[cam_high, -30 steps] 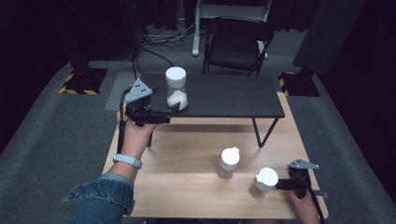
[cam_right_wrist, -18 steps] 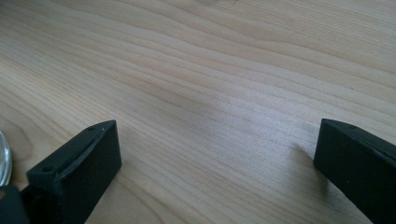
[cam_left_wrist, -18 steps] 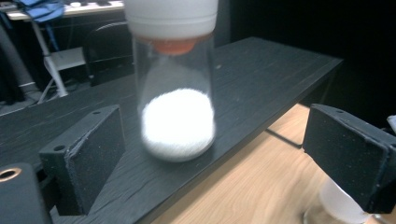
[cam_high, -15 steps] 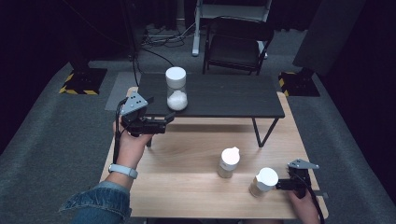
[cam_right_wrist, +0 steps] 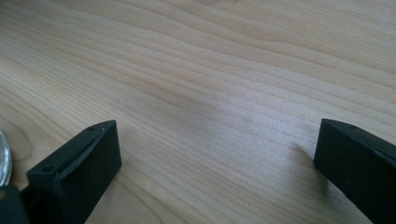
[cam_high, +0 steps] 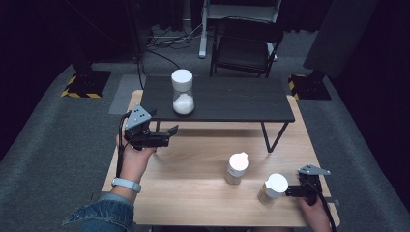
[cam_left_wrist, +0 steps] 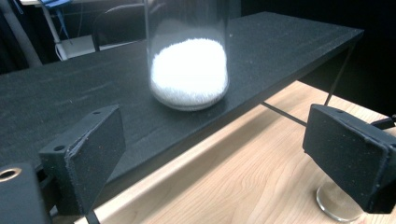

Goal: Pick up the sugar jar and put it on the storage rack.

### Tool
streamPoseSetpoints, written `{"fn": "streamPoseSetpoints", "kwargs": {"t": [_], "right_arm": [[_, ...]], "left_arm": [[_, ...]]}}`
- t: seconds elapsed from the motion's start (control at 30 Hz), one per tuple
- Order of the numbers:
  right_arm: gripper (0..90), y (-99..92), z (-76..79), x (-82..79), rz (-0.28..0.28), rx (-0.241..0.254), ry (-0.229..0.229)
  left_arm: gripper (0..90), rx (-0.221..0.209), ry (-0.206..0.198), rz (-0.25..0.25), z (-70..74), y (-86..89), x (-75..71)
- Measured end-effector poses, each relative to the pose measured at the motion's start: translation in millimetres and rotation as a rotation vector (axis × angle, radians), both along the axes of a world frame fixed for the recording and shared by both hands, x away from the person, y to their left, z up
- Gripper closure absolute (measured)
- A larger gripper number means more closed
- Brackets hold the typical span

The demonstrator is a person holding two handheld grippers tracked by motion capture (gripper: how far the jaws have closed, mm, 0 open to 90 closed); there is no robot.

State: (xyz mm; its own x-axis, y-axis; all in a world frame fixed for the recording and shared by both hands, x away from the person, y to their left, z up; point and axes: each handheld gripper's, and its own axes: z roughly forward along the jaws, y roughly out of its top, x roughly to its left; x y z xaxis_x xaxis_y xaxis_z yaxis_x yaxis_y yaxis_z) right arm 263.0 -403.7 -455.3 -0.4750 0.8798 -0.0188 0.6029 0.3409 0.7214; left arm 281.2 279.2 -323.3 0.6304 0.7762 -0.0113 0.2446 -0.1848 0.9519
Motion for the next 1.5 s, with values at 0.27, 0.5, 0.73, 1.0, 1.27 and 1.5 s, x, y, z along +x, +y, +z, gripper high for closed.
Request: {"fn": "streamPoseSetpoints", "kwargs": {"t": [0.27, 0.5, 0.73, 1.0, 1.27, 1.5], "right_arm": [[0.6, 0.0, 0.0, 0.0, 0.0, 0.0, 0.0], [0.6, 0.0, 0.0, 0.0, 0.0, 0.0, 0.0], [0.6, 0.0, 0.0, 0.0, 0.0, 0.0, 0.0], [0.6, 0.0, 0.0, 0.0, 0.0, 0.0, 0.0], [0.6, 0.0, 0.0, 0.0, 0.0, 0.0, 0.0], [0.6, 0.0, 0.0, 0.0, 0.0, 0.0, 0.0]], "left_arm": [[5.6, -0.016, 0.017, 0.001, -12.2, 2.9, -1.4], [5.5, -0.026, 0.032, 0.002, -22.0, 4.0, -1.7], [5.5, -0.014, 0.047, 0.013, -31.8, 3.8, -1.5], [5.2, -0.007, 0.059, 0.019, -40.9, 1.8, -2.2], [5.1, -0.009, 0.074, 0.02, -49.7, 1.4, -3.6], [5.1, -0.001, 0.09, 0.025, -59.0, 2.1, -4.9]]}}
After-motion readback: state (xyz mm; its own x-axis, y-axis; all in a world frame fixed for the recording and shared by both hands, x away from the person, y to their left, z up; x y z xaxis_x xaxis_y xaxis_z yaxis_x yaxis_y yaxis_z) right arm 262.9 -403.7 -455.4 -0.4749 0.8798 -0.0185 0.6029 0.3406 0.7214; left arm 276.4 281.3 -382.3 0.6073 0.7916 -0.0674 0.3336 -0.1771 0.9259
